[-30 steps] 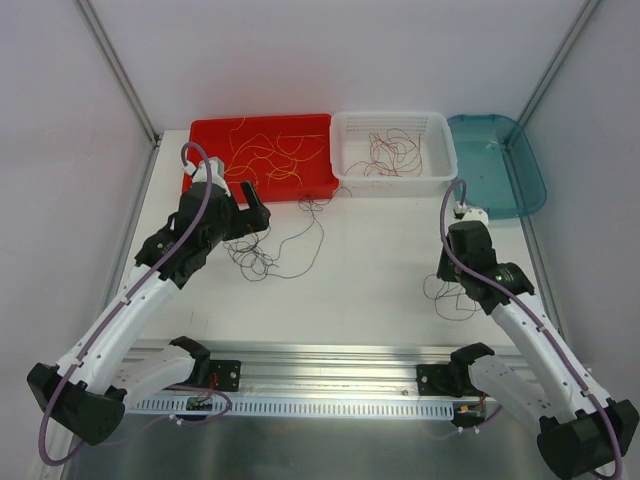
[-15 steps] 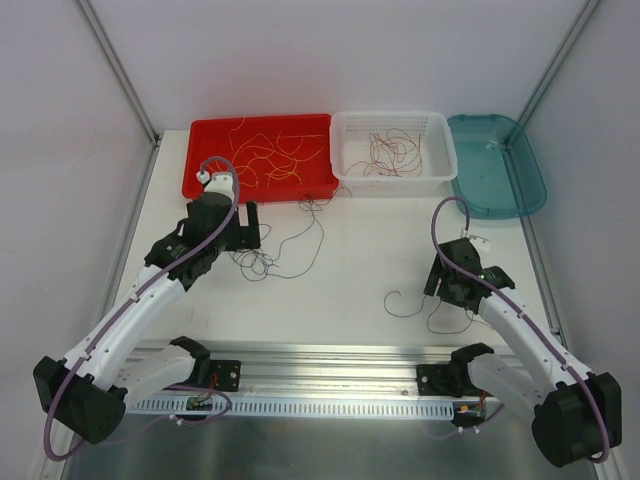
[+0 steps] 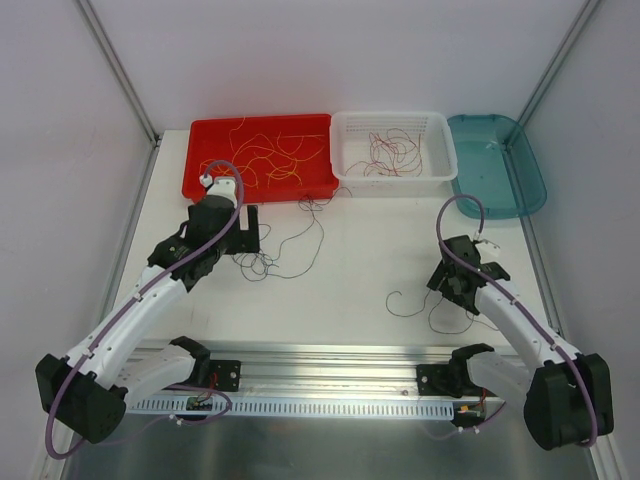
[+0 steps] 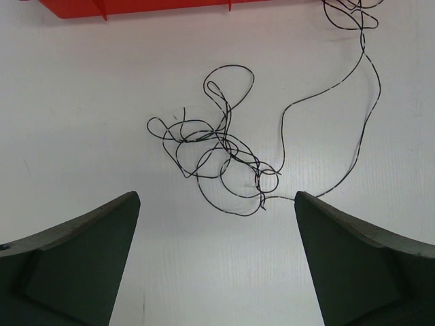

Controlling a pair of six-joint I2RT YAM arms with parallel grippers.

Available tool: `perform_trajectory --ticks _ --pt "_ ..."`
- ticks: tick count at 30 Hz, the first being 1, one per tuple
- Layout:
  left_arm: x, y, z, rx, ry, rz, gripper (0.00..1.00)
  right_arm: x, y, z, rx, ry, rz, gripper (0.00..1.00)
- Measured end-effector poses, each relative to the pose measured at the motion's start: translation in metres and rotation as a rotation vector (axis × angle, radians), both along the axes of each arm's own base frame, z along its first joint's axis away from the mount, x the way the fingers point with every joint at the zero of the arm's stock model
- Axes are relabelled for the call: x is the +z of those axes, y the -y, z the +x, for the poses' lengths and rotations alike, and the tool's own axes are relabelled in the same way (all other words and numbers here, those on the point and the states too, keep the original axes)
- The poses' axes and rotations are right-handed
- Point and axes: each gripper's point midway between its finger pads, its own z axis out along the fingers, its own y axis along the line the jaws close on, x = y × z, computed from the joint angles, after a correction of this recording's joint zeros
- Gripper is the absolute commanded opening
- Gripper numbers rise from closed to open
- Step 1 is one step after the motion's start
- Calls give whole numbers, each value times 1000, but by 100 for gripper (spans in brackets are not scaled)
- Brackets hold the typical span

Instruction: Untangle the cables

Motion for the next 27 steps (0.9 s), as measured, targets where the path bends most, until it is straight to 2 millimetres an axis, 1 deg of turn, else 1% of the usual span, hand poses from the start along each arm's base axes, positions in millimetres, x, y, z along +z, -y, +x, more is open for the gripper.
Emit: perform_trajectory --ticks 4,7,10,11,12,13,14,16,17,19,20,22,24,25,27 --pt "2 -2 -1 9 11 3 99 -7 3 3 -76 36 19 81" --pt "1 -3 -2 10 10 4 99 -11 6 6 -125 61 20 76" --pt "-1 -4 -3 10 6 6 99 -12 9 13 -171 89 13 67" --pt "-2 -4 -3 10 5 7 99 -12 10 15 -184 98 9 63" --pt "-2 -4 -3 10 5 7 99 -12 11 17 -196 106 5 52" --pt "-2 -4 -3 10 5 7 99 -12 13 18 -208 112 -1 46" --pt "-2 -4 -3 10 5 6 99 -12 14 20 -222 119 -6 35" --pt "-2 -4 -3 10 5 7 99 -13 18 21 -243 128 -17 25" --pt "-2 -4 -3 10 5 7 99 -13 19 22 -252 130 -24 16" --pt "-2 -4 -3 10 5 7 99 -13 22 21 -263 131 -36 7" --pt "-2 -4 -3 10 5 6 99 -12 24 21 -266 133 -42 1" --pt "-2 -4 -3 10 5 7 99 -10 25 21 -264 136 -52 1" --pt "-2 -4 -3 9 5 6 99 -3 27 21 -257 144 -62 1" --pt "-2 -4 -3 10 5 7 99 4 28 22 -251 157 -64 1" --pt "-2 -4 -2 10 4 7 99 26 29 29 -237 202 -71 1"
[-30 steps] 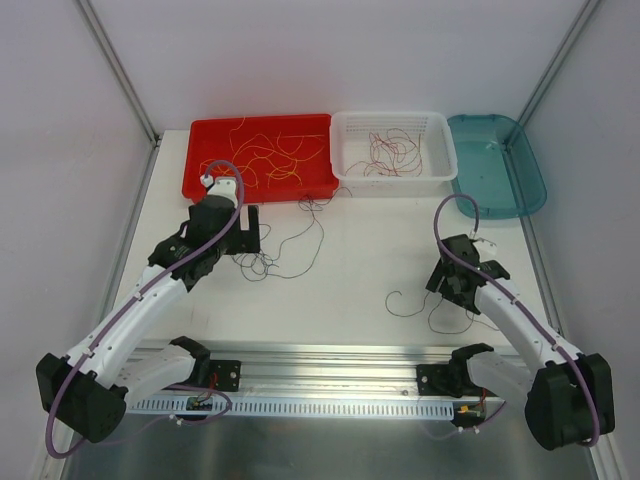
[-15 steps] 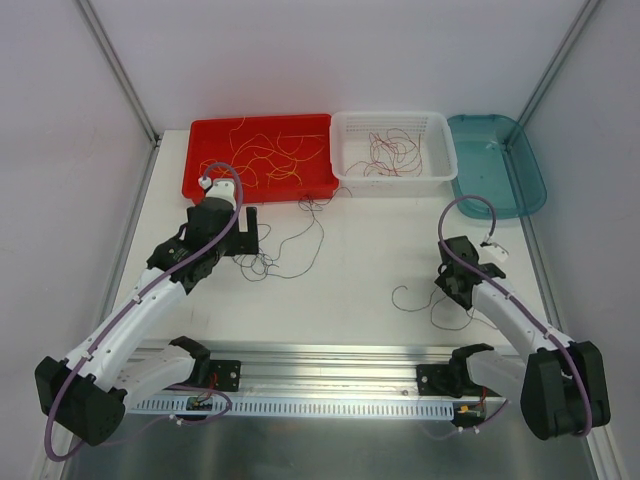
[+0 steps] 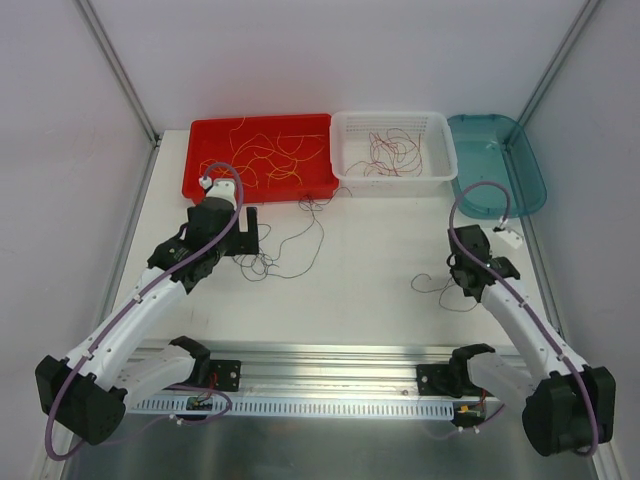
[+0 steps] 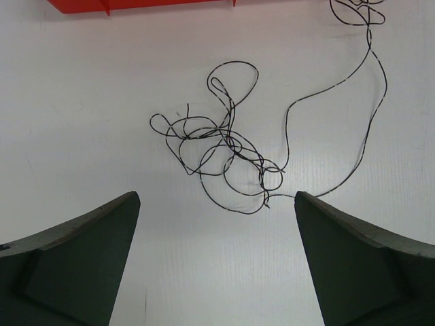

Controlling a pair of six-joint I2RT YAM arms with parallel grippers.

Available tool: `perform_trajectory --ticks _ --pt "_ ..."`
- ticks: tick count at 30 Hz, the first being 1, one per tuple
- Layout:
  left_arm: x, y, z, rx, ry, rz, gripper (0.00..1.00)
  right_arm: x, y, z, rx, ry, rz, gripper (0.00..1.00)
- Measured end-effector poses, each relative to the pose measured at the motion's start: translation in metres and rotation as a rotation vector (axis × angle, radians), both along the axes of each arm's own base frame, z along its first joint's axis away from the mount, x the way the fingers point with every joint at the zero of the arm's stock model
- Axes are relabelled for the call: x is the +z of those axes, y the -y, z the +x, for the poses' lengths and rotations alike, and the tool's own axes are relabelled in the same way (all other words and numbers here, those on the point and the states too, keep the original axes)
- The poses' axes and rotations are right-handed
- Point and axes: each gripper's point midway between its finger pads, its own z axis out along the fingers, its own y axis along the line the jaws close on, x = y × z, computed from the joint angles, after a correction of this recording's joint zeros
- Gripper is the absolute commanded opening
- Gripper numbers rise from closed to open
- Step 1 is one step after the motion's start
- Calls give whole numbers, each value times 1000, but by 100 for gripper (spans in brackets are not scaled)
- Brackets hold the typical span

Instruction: Untangle the cables

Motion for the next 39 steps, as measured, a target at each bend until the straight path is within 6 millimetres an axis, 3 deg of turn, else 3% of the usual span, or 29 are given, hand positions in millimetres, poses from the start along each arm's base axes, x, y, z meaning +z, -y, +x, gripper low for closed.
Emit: perform_trajectory --ticks 10,13,17,19,26,33,36,37,39 --pt "-1 0 0 0 -4 2 99 190 10 59 80 384 -110 1" --pt "-2 0 0 0 -6 3 99 228 22 74 61 456 -145 1" --pt "-4 0 1 0 -14 7 99 254 47 111 -1 491 -177 1" --pt "-6 0 1 1 -19 10 99 255 59 139 -22 498 -173 1" --pt "-16 1 4 2 -54 33 99 229 102 235 -71 475 -143 1" --pt "-34 1 6 -9 -112 73 99 174 134 321 -76 447 -96 3" --pt "-43 2 7 -14 -143 92 99 136 139 352 -62 418 -61 25" --pt "-46 2 8 -14 -153 97 99 125 139 358 -51 402 -51 39" --pt "-51 2 8 -16 -167 104 99 104 139 373 -31 386 -28 52"
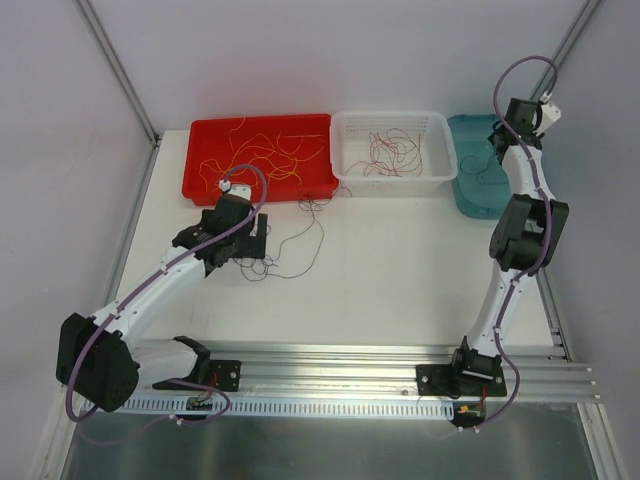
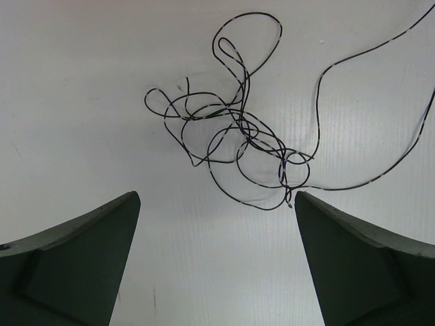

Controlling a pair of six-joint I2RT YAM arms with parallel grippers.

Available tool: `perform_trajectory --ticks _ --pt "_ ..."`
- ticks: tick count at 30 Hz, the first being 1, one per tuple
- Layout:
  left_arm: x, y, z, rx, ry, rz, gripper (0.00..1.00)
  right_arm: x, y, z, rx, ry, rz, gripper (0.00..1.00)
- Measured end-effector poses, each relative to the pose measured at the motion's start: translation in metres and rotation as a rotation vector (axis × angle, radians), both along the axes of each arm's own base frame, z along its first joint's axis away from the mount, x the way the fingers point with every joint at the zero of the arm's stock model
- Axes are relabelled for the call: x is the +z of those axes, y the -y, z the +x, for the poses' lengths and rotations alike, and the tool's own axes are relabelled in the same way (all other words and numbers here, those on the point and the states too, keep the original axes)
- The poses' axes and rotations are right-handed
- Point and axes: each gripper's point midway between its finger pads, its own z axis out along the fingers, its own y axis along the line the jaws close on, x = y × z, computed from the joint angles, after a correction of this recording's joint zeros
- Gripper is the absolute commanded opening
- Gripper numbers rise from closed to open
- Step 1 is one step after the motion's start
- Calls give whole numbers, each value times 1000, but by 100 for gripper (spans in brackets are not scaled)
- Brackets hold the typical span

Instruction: Untangle the cables

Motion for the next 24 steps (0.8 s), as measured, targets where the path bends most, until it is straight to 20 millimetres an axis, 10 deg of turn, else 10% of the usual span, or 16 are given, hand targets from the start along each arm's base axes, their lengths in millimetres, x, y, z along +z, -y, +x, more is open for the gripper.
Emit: perform_trajectory --ticks 4,13,19,24 --pt "-2 1 0 -2 -7 1 99 -21 -8 4 49 -37 27 78" --pt "7 1 0 -3 22 -14 99 42 -34 -25 162 48 34 90" --pt "18 0 -1 -3 59 -32 99 108 -79 -82 265 129 28 90" --pt "19 1 -1 -3 62 -37 99 118 -152 -152 435 114 54 93"
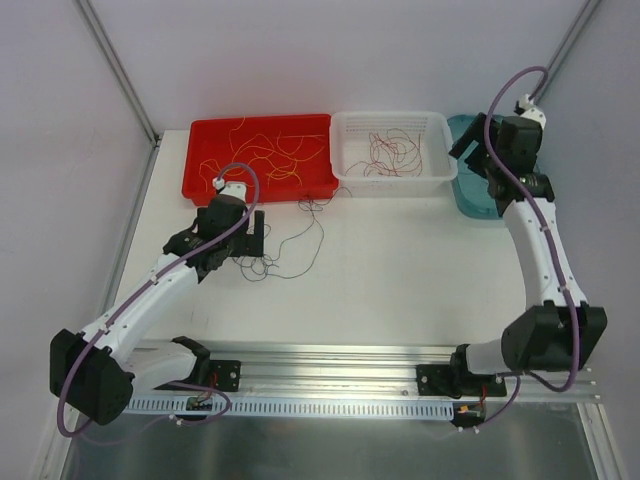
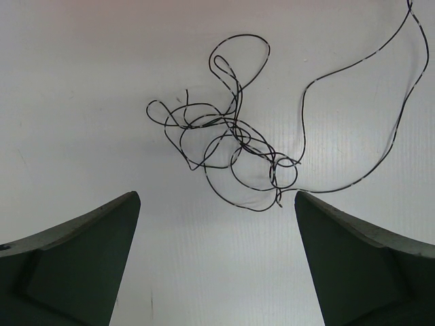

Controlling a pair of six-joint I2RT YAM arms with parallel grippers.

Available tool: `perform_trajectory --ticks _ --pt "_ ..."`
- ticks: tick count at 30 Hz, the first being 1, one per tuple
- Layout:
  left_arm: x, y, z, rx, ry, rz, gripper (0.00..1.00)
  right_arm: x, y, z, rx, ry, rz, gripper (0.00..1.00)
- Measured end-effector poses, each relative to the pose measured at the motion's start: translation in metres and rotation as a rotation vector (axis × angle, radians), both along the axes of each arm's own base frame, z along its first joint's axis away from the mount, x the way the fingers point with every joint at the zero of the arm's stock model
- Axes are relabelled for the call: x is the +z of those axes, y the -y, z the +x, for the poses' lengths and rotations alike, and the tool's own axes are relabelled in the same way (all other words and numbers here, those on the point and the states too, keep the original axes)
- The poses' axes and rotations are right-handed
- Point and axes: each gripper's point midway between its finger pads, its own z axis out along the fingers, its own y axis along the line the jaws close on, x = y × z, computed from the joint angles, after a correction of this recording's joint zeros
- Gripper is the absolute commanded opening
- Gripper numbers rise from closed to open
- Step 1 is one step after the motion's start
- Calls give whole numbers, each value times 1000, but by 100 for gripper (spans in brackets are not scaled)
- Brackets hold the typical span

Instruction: Untangle the cables

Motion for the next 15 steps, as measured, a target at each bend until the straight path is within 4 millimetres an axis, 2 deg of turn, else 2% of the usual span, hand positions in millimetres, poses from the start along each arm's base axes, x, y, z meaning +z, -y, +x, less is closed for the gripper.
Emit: perform_trajectory --ticks 2,6,9,13,15 --pt "-1 1 0 0 -3 -4 99 -6 -29 -30 78 -22 -5 94" --pt "-9 5 0 -1 -34 -18 99 -34 -76 -95 236 -90 -19 98" --pt "-23 10 0 -1 -87 -32 99 -54 -102 -136 341 -122 -25 99" --pt "-48 18 0 13 -184 -40 91 -81 -136 -180 498 -156 -30 99" --pt "-59 24 3 34 -228 -53 85 -93 -150 -193 560 -174 -36 99"
